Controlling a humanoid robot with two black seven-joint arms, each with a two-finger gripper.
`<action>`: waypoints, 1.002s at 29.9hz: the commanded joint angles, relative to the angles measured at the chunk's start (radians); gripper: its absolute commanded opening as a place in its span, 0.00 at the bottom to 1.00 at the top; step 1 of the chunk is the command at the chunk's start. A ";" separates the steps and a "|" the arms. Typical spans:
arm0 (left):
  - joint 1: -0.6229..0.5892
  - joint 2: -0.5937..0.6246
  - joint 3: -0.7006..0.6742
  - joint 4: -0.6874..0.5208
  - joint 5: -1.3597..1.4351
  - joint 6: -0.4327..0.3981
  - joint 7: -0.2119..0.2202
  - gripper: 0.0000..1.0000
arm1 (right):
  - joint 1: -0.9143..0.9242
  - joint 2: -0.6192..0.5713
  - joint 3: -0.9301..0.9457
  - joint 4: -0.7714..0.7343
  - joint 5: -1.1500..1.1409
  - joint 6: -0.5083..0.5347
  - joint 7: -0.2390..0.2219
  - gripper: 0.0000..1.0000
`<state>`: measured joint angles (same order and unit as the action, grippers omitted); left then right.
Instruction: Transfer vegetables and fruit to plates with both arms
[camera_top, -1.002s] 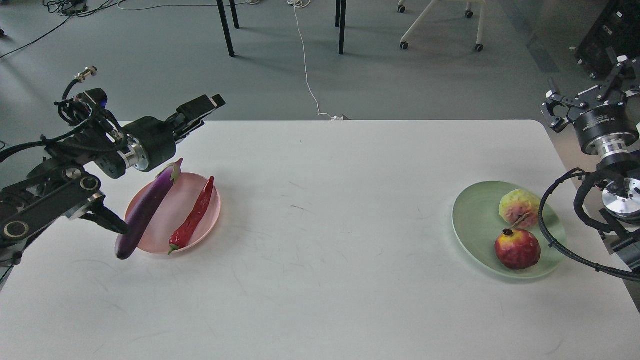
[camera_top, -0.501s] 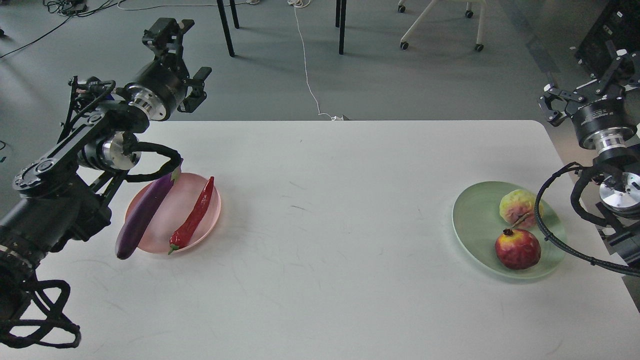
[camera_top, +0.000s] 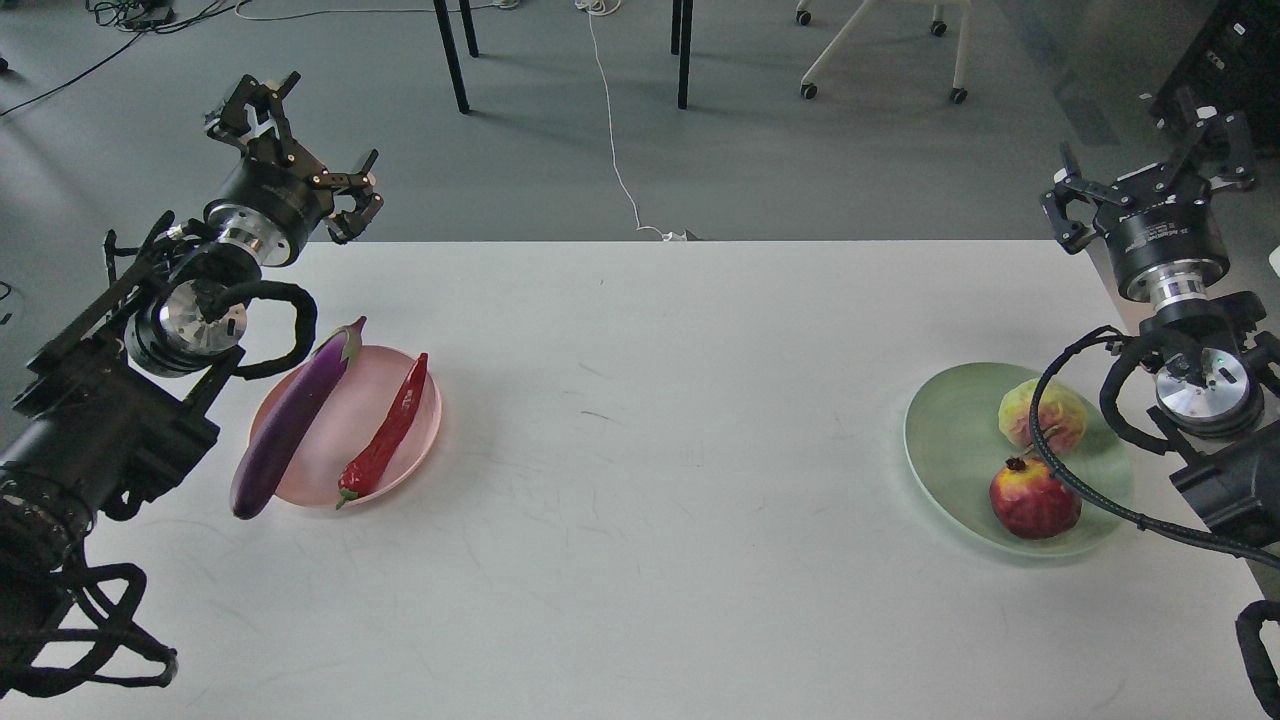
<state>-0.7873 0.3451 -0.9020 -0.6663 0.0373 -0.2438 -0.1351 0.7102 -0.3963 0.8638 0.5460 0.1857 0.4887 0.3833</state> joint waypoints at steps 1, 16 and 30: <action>0.000 0.005 0.002 -0.001 0.000 0.001 0.002 0.98 | -0.006 -0.004 -0.005 -0.001 -0.002 0.000 0.002 0.99; -0.006 -0.001 0.005 0.001 0.003 -0.005 0.003 0.98 | 0.006 -0.052 -0.006 0.012 -0.002 0.000 0.006 0.99; -0.010 0.005 0.003 -0.001 0.003 -0.002 0.009 0.98 | 0.130 -0.148 -0.120 0.032 -0.015 0.000 0.002 0.99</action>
<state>-0.7960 0.3482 -0.8973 -0.6674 0.0385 -0.2448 -0.1255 0.8112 -0.5099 0.7711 0.5660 0.1784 0.4887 0.3876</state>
